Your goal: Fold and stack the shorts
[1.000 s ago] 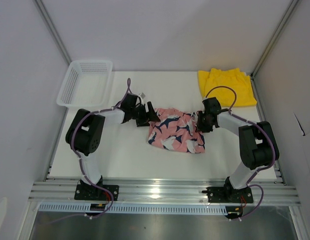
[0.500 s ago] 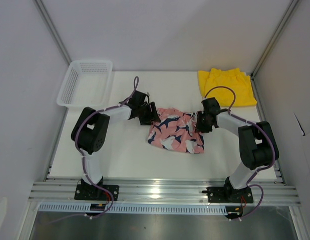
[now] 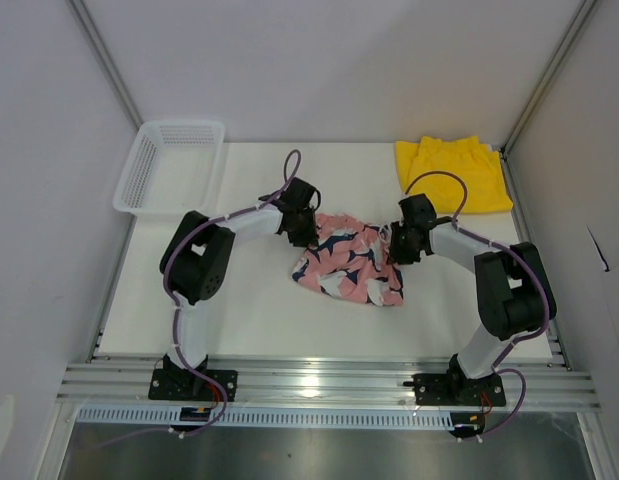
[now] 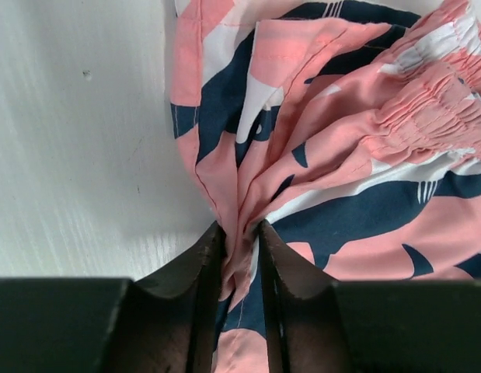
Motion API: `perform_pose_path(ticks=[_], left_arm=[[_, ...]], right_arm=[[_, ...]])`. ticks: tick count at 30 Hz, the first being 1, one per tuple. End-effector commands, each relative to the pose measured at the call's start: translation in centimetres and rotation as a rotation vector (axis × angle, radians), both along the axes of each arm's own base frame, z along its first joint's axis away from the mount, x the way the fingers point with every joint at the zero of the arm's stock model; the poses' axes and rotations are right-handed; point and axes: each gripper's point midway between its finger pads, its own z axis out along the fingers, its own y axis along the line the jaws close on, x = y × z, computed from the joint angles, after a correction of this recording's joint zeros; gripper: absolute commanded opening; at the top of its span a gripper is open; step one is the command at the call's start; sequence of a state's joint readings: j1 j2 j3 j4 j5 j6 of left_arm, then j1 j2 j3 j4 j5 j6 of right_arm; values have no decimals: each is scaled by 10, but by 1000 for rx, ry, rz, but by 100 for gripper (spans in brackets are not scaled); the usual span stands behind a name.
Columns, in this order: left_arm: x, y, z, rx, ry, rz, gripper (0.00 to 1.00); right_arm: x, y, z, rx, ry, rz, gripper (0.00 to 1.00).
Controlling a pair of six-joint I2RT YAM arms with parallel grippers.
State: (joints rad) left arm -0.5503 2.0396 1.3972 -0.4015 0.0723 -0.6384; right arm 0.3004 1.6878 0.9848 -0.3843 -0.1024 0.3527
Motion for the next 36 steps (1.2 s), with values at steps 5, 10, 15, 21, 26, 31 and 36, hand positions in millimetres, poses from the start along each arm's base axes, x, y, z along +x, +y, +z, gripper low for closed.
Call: perform_pose_path(ticks=[5,10,15,21,26,31,36], left_arm=[[-10,18,-19,135,50,34,26],[-16,45,-13,197,50,114,21],[-34,98,-16,184,87,199,21],[-40,120,-14,182,77,203,21],[-39,124,-12,194,65,201,21],[-37,118,-11,152,42,177,21],[-38,118,-14,123,39,169,21]], right_arm=[[16,14,16,14,-51,11,20],[22,35,16,3,-55,57,20],[29,47,13,-29,-54,81,52],[67,23,45,-40,-140,6,66],[111,-11,84,-199,-257,-71,66],[147,-40,87,-351,-307,-117,65],[183,-64,83,-528,-324,-186,64]])
